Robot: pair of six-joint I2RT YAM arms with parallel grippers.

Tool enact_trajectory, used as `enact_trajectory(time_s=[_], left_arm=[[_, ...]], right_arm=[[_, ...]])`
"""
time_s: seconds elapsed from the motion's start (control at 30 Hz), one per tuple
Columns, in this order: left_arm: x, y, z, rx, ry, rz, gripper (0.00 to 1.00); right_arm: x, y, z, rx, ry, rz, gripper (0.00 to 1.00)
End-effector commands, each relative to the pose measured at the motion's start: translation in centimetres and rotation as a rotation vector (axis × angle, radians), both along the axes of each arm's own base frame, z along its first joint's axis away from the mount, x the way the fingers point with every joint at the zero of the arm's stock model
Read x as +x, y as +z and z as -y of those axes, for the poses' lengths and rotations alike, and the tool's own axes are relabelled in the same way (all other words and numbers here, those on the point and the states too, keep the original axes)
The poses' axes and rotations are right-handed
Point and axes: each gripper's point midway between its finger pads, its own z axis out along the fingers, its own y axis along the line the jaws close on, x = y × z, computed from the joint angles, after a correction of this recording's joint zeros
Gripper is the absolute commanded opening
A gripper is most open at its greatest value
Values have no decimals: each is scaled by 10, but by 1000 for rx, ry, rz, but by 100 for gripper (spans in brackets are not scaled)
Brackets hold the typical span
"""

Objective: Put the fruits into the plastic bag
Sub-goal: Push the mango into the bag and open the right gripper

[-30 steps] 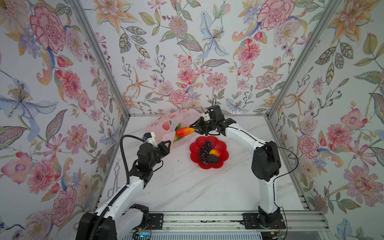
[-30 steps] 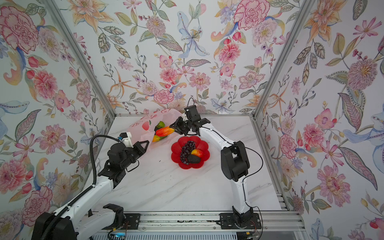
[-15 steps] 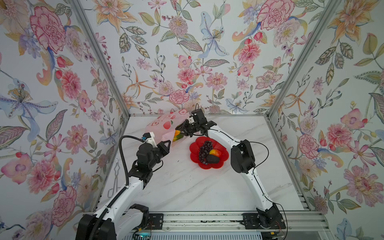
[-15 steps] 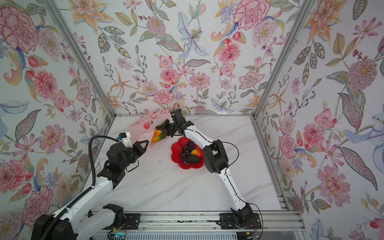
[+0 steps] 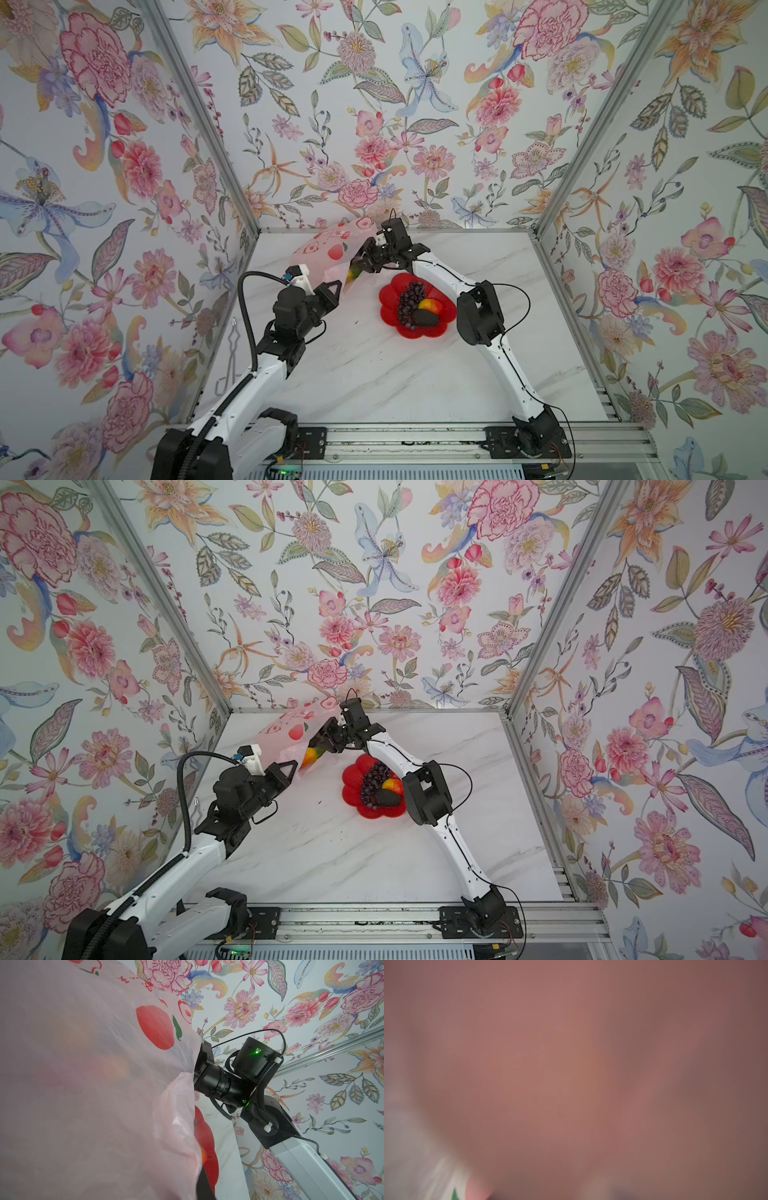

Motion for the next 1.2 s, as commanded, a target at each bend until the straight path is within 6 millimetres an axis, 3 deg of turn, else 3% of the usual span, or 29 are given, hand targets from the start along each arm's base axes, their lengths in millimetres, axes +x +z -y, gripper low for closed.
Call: enact_trajectory(time_s=[0.0,0.87,1.17], left_arm=[[-1,10,1,-12,-3,20,0],[-1,8,-1,0,3,14,0],[-3,0,-3,14,9,-15,0]], right_arm=[[2,19,-1,30,12,43,57],[-16,52,15,-30,46,115,59],[-34,76,27,-73,94,175,59]])
